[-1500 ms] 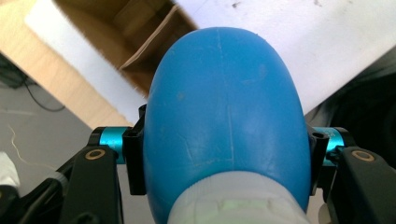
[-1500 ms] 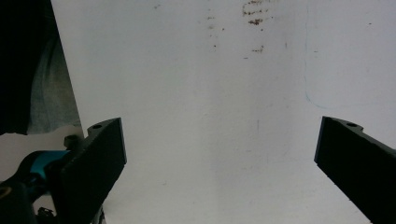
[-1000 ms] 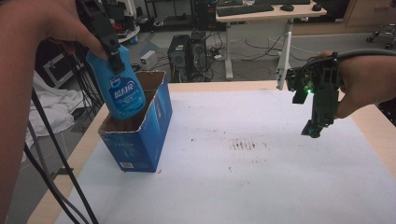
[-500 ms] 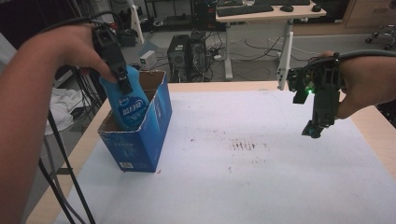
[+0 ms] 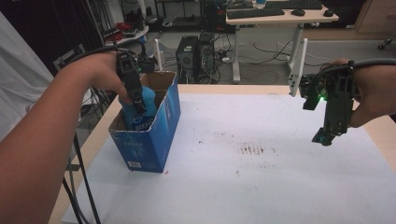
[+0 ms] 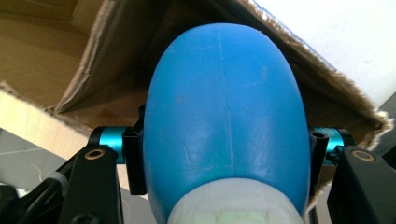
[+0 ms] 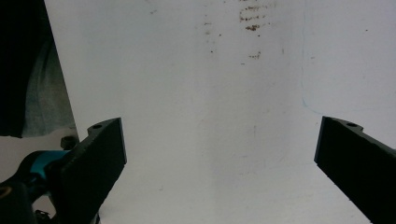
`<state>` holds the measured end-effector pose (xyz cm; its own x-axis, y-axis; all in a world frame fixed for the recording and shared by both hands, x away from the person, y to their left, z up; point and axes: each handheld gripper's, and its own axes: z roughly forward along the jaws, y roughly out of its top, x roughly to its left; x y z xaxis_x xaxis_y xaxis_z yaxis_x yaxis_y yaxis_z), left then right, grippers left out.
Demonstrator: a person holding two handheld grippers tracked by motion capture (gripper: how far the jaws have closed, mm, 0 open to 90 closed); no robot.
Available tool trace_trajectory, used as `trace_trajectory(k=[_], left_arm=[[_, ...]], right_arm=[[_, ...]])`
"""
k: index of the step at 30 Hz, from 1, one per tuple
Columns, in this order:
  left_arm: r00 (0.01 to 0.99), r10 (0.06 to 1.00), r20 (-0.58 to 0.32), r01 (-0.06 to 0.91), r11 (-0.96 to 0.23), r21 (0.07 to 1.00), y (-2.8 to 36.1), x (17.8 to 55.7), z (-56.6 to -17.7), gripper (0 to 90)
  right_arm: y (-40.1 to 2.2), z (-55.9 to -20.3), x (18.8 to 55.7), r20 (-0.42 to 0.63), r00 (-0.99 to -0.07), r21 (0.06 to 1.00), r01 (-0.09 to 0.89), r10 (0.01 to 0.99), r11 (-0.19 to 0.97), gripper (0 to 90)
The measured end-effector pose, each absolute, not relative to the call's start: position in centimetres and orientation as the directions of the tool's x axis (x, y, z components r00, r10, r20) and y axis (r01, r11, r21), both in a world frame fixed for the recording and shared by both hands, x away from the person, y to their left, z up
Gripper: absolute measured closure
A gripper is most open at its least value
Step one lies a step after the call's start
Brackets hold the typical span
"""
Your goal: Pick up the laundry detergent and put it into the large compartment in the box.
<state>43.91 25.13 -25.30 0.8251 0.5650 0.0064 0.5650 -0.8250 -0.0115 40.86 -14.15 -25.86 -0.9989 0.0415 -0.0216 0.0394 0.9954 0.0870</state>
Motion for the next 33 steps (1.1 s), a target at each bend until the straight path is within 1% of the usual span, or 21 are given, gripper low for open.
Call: trace_trajectory(k=[17,29,33], left_arm=[[0.856,0.517,-0.001,0.517,-0.855,-0.028,25.1,43.8,-28.9,38.1],[0.865,0.501,-0.015,0.501,-0.865,0.004,25.2,44.0,-29.3,38.0],[0.863,0.505,-0.016,0.505,-0.863,0.000,25.3,44.0,-29.3,37.8]], right_arm=[[-13.7,-26.1,40.9,-0.022,-0.999,0.087,0.032,0.034,0.996,1.2],[-13.4,-26.4,41.2,-0.021,-0.999,0.086,0.028,0.030,0.996,1.2],[-13.4,-26.4,41.2,-0.022,-0.999,0.084,0.029,0.031,0.996,1.2]])
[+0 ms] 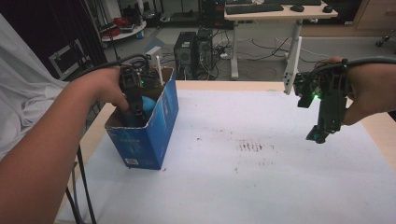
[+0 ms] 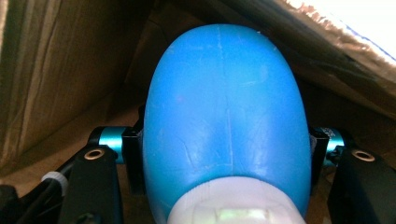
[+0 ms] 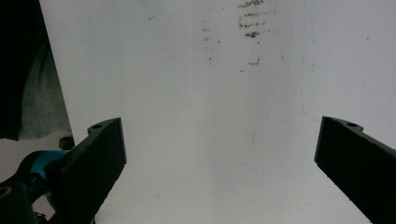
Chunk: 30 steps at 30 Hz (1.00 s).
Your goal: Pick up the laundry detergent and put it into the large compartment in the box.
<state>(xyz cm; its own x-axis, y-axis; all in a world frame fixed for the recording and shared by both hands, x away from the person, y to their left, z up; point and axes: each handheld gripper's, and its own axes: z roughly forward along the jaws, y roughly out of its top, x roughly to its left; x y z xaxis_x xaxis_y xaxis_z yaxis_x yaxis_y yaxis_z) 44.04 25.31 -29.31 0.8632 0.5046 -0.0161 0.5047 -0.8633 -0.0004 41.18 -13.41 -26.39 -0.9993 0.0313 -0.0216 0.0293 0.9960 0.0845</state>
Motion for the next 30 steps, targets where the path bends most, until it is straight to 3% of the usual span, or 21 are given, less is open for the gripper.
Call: trace_trajectory(k=[9,12,24,30], left_arm=[[0.854,0.520,-0.016,0.520,-0.854,-0.008,25.5,44.1,-29.2,37.2],[0.850,0.527,0.002,0.527,-0.850,-0.012,25.4,44.1,-29.1,30.2],[0.855,0.519,-0.011,0.519,-0.855,-0.002,25.2,43.7,-28.4,29.9],[0.853,0.522,0.010,0.522,-0.853,0.002,25.2,43.6,-27.6,25.6]], right_arm=[[-13.6,-26.3,41.1,-0.023,-0.999,0.087,0.031,0.033,0.996,1.2],[-13.6,-26.2,41.1,-0.029,-0.999,0.085,0.032,0.035,0.996,1.2],[-13.6,-26.1,40.9,-0.035,-0.999,0.083,0.033,0.036,0.996,1.2],[-13.7,-26.1,40.9,-0.036,-0.999,0.085,0.035,0.038,0.996,1.2]])
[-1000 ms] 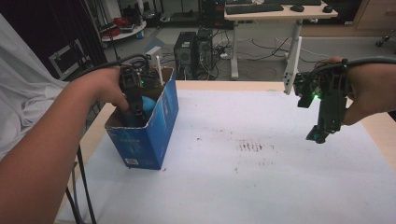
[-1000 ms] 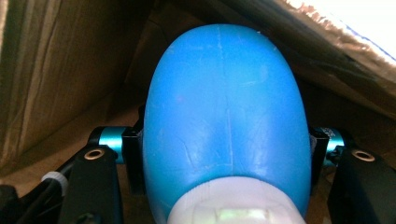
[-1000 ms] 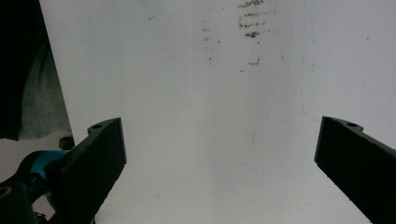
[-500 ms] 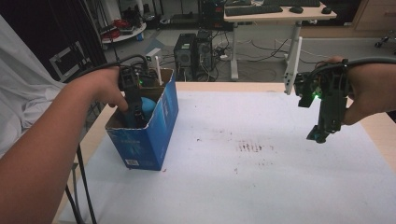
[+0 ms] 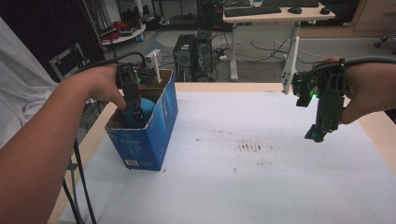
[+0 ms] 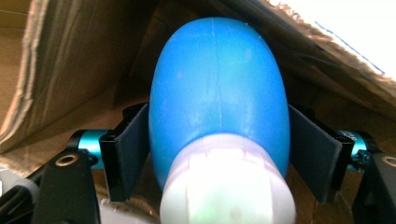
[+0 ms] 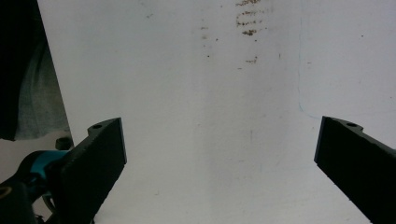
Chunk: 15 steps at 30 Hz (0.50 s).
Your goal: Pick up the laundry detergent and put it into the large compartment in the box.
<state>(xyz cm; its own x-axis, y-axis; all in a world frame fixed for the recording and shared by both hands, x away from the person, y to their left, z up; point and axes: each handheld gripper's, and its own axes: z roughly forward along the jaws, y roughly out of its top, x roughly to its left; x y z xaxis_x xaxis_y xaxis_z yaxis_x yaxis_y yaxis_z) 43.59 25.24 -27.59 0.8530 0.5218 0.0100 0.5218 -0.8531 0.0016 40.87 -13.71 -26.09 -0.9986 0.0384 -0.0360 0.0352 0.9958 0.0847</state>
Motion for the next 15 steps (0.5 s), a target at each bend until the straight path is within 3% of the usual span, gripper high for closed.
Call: trace_trajectory(k=[15], left_arm=[[0.855,0.517,0.041,0.517,-0.856,0.003,25.0,42.9,-24.3,19.5]], right_arm=[[-14.0,-25.8,40.6,-0.042,-0.998,0.093,0.035,0.040,0.995,1.2]])
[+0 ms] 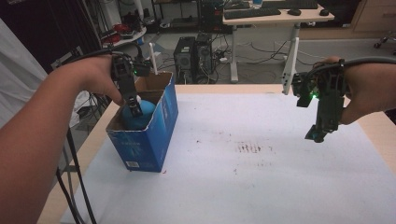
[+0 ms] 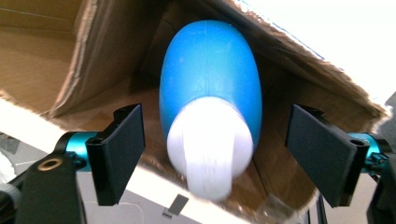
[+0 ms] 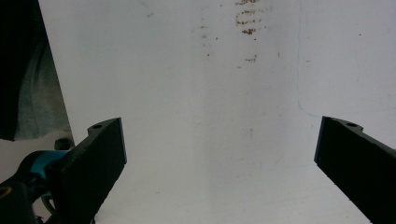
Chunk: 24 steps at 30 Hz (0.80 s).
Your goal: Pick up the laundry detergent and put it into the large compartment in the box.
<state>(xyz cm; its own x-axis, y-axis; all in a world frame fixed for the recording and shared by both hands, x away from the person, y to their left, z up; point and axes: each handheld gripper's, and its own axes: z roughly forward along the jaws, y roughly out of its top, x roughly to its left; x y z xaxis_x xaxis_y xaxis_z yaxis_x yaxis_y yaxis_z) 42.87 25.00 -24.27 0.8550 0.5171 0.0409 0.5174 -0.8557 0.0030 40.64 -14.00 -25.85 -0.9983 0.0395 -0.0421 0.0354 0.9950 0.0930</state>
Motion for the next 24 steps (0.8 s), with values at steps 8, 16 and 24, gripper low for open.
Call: trace_trajectory(k=[8,16,24], left_arm=[[0.866,0.498,0.049,0.498,-0.867,0.010,24.2,42.1,-21.7,16.4],[0.919,0.393,0.046,0.393,-0.920,0.009,21.3,40.5,-19.9,10.9],[0.963,0.266,0.049,0.266,-0.964,-0.006,17.0,39.3,-19.3,6.9]], right_arm=[[-14.2,-25.6,40.5,-0.047,-0.998,0.098,0.037,0.042,0.995,1.2],[-14.1,-25.5,40.4,-0.049,-0.998,0.104,0.034,0.039,0.994,1.2],[-13.9,-25.6,40.4,-0.047,-0.998,0.106,0.027,0.032,0.994,1.2]])
